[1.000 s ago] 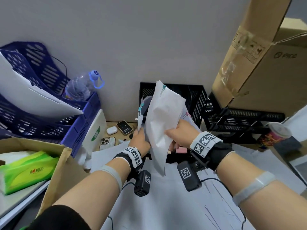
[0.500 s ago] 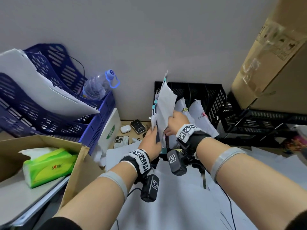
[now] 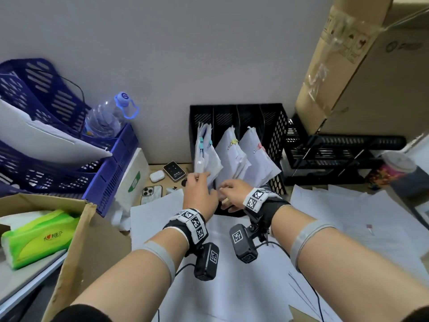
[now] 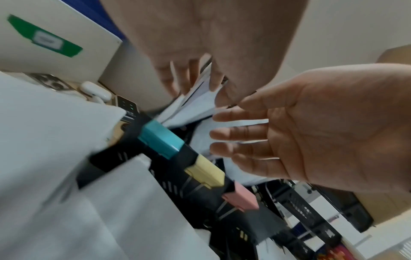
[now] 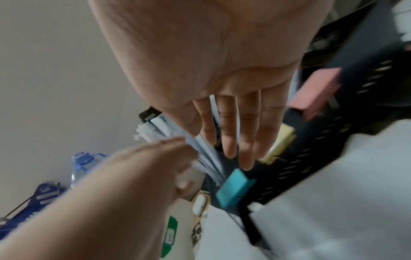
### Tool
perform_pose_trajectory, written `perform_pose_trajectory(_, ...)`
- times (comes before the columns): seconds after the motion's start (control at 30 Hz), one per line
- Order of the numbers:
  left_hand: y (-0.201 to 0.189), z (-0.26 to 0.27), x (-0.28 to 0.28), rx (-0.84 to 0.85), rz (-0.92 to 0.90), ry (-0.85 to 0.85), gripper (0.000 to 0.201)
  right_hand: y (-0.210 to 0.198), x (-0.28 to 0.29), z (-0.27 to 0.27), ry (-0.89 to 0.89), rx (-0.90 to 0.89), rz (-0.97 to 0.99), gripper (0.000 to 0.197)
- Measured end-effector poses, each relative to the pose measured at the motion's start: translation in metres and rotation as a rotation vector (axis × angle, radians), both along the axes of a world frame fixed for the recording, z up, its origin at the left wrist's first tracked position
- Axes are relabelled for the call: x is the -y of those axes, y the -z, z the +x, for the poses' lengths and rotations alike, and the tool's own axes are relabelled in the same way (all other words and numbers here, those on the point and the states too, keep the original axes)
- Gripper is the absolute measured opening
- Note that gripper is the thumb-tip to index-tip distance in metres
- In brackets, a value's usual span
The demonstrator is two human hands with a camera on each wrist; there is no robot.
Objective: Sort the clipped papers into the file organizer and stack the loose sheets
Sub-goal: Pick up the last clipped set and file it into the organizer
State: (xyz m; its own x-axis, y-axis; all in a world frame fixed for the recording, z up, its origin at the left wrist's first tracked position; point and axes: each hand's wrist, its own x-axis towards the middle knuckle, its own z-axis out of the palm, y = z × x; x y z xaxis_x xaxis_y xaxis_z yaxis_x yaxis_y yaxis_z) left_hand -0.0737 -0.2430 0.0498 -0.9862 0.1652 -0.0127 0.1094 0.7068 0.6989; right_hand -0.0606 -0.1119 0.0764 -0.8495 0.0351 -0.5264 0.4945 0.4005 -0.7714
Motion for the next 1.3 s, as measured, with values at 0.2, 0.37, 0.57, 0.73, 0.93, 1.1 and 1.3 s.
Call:
perform_pose_trajectory(0.2, 0.005, 0.044, -0.096, -0.031, 0.142, 0.23, 0.024, 0.034, -0.089, 0.088, 0.142, 0.111, 0.002, 0.016)
perform_pose_trajectory(0.37, 0.027, 0.092, -0.18, 0.238, 0.102, 0.484, 0.018, 0.053, -0.184, 0.173, 0.378, 0.193, 0.017, 0.015)
perform_pose_trajectory(0.57, 0.07, 0.141, -0.272, 0.552, -0.058, 0.546, 0.027, 0.082, -0.304, 0.25, 0.446, 0.223, 0.285, 0.019)
perform_pose_trajectory(0.73, 0.112, 0.169, -0.331, 0.792, -0.013, 0.391, 0.069, 0.114, -0.383, 0.297, 0.489, 0.361, 0.385, 0.044)
perform_pose_trajectory(0.93, 0.134, 0.184, -0.378, 0.836, 0.016, 0.182, 0.075, 0.14, -0.431, 0.314, 0.501, 0.432, 0.429, 0.068)
perform_pose_trajectory(1.1, 0.135, 0.194, -0.399, 0.817, -0.006, 0.226, 0.025, 0.149, -0.452, 0.319, 0.488, 0.385, 0.444, 0.067)
perform_pose_trajectory(1.3, 0.129, 0.188, -0.398, 0.812, 0.137, 0.167, 0.029, 0.137, -0.473, 0.303, 0.523, 0.266, 0.451, 0.057)
